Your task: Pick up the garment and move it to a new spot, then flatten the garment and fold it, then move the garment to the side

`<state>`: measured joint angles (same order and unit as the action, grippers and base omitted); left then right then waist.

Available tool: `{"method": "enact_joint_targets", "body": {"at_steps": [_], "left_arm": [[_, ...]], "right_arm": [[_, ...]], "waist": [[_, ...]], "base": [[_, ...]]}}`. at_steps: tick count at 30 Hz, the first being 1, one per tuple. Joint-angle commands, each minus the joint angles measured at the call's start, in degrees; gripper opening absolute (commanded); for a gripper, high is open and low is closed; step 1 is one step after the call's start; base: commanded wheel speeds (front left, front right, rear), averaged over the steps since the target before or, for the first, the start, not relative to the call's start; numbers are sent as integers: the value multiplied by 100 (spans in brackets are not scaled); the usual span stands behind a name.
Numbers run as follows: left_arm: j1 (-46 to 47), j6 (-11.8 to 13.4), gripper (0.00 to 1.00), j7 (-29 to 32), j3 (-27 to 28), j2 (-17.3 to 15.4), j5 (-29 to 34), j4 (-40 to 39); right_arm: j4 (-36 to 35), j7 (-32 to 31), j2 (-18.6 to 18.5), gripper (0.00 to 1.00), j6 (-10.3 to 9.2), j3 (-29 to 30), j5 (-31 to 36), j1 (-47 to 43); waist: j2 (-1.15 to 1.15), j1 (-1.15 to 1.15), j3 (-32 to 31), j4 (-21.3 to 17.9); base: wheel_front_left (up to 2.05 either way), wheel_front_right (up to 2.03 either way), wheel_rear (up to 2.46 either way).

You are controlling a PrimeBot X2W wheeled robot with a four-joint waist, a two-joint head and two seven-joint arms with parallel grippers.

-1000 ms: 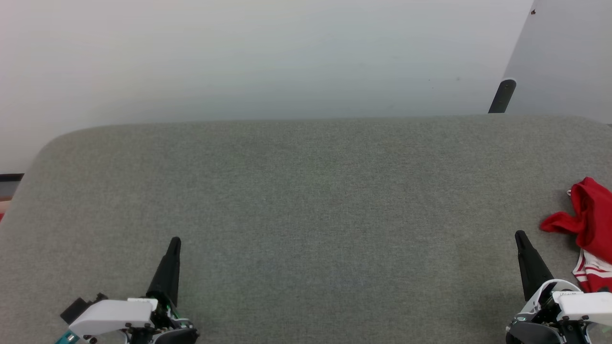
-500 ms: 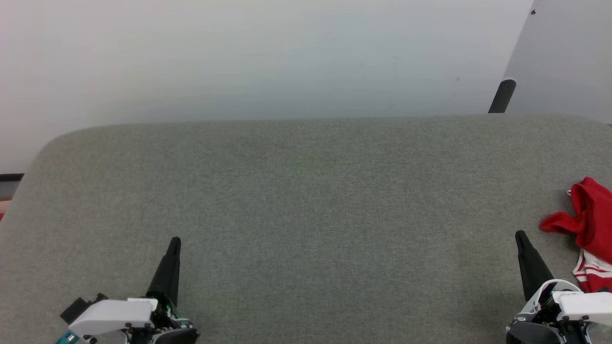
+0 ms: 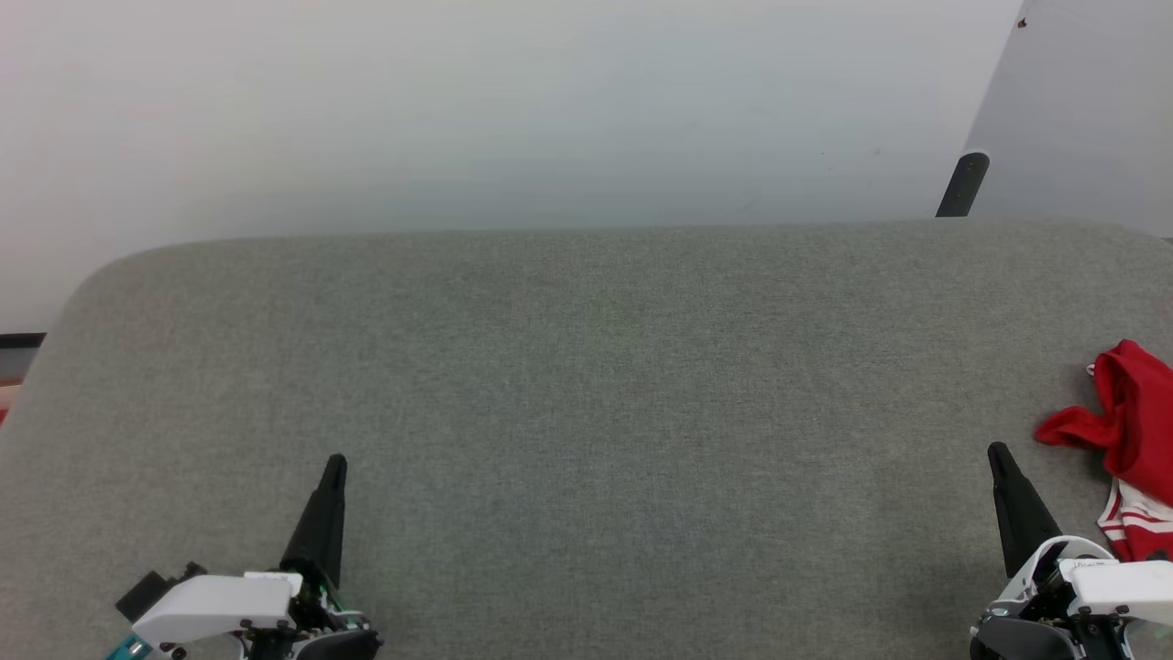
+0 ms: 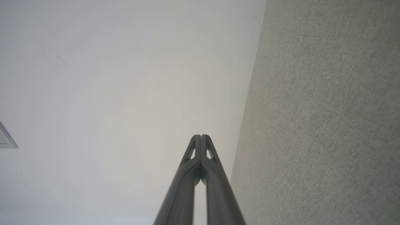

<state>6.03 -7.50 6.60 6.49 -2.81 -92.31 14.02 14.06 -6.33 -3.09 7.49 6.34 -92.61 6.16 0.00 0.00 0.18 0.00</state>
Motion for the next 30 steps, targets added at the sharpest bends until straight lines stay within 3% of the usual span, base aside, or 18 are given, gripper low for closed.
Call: {"method": "enact_joint_targets", "body": {"at_steps": [1,30], "left_arm": [[52,2,0,8,10,0,-19,7],[51,2,0,8,10,0,-20,7]], "right_arm": [[3,-20,14,0,0,8,9,27],[3,-26,21,0,0,16,21,29]], "waist": [[0,0,0,0],[0,0,0,0]], "base": [[0,0,0],[0,0,0]]}}
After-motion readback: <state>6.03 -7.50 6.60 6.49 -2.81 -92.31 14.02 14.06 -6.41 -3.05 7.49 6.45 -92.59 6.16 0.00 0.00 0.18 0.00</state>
